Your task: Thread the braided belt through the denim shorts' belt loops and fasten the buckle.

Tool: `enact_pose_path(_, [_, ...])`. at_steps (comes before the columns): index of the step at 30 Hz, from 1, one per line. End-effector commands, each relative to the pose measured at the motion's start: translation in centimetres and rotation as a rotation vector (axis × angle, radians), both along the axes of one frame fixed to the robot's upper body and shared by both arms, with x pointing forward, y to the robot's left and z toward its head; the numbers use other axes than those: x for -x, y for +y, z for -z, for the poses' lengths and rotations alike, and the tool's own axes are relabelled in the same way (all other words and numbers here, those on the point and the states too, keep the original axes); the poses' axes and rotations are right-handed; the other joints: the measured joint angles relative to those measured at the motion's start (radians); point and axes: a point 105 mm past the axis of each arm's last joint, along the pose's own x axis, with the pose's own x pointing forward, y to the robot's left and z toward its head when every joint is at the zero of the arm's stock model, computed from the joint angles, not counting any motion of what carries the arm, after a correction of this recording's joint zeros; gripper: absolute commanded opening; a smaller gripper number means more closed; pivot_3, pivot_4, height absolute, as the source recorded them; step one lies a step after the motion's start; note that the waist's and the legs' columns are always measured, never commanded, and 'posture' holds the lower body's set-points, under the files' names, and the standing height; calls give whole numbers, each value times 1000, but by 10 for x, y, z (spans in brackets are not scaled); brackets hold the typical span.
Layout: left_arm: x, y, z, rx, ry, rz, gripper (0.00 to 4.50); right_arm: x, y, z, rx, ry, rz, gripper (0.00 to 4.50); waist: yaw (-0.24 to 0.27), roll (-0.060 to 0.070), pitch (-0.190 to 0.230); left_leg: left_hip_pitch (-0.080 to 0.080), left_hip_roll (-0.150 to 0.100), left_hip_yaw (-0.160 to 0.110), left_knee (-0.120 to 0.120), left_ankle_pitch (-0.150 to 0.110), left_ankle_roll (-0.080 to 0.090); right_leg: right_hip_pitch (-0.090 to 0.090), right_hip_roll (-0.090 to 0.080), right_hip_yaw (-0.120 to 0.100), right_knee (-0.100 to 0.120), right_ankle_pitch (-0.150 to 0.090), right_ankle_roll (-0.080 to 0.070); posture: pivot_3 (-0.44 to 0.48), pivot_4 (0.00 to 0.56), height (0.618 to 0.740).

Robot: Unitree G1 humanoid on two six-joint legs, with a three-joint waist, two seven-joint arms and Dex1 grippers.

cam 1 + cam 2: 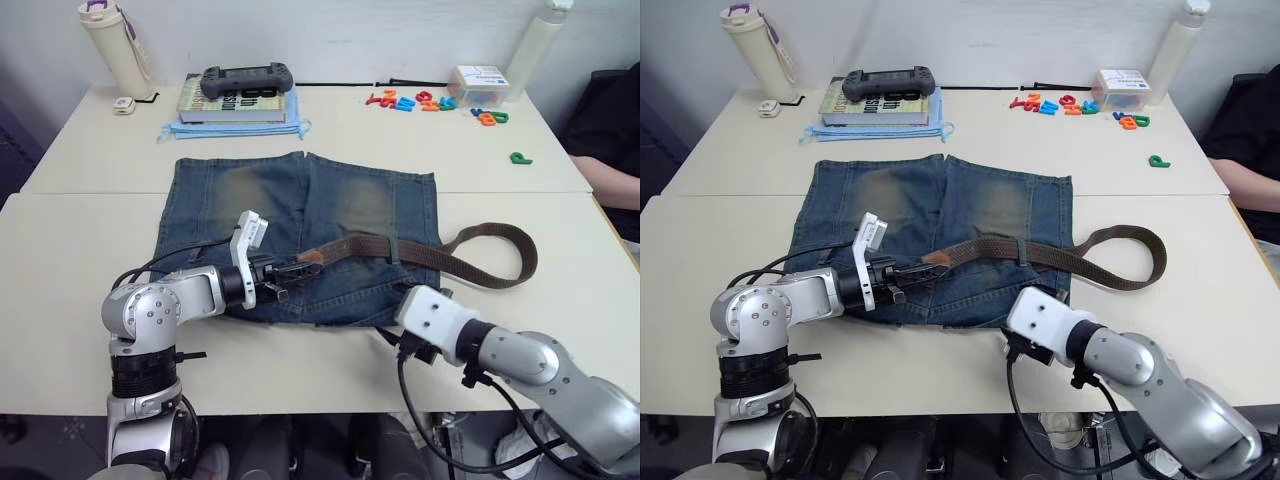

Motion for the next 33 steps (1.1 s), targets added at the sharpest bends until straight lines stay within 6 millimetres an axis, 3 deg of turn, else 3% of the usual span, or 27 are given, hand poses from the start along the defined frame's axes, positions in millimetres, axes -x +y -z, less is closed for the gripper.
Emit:
enact_pose_path(1, [1, -3, -12, 22, -51, 16, 0, -8, 2, 4, 100, -144, -8, 3845, 0, 0, 0, 0, 0, 0, 0, 0, 0, 0, 0, 0, 0, 0, 0, 0, 150, 667])
enact_pose_path(2, [1, -3, -12, 22, -52, 18, 0, -11, 1, 7, 121, -172, 4, 3845, 0, 0, 0, 0, 0, 0, 0, 0, 0, 0, 0, 0, 0, 0, 0, 0, 150, 667])
enact_pose_path(5, [2, -4, -12, 26, -51, 20, 0, -16, -1, 12, 158, -217, 29, 3004, 0, 0, 0, 0, 0, -1, 0, 1, -2, 1, 0, -1, 0, 0, 0, 0, 150, 667])
enact_pose_path(11, [3, -5, -13, 28, -52, 25, 0, -26, -23, 5, 229, -317, 100, 299, 1, 0, 0, 0, 0, -1, 0, 2, -3, 1, 0, -2, 1, 0, 0, 0, 150, 667])
enact_pose_path(12, [3, -5, -13, 29, -52, 26, 0, -27, -26, 3, 240, -332, 105, 61, 1, 0, 0, 0, 0, -1, 0, 2, -3, 1, 0, -2, 0, 0, 0, 0, 150, 667])
enact_pose_path(17, [4, -8, -13, 38, -50, 35, 0, -42, -60, -10, 388, -417, 131, 61, 3, 0, 0, 0, 0, -1, 0, 2, -3, 2, 0, -2, 1, 0, 0, 0, 150, 667])
enact_pose_path(22, [4, -10, -13, 46, -49, 34, 0, -52, -80, -13, 499, -458, 111, 61, 2, -1, 0, 0, 0, -1, 0, 2, -3, 2, 0, -2, 1, 0, 0, 0, 150, 667])
enact_pose_path(29, [3, -12, -14, 54, -51, 32, 0, -56, -81, -5, 526, -453, 80, 61, 2, -1, 0, 0, 0, -1, 1, 3, -4, 2, 1, -2, 1, 0, 0, 0, 150, 667])
enact_pose_path(33, [2, -15, -15, 58, -52, 37, 0, -50, -75, -10, 382, -383, 122, 61, 2, -1, 0, 0, 0, -2, 1, 3, -4, 2, 1, -2, 1, 0, 0, 0, 150, 667])
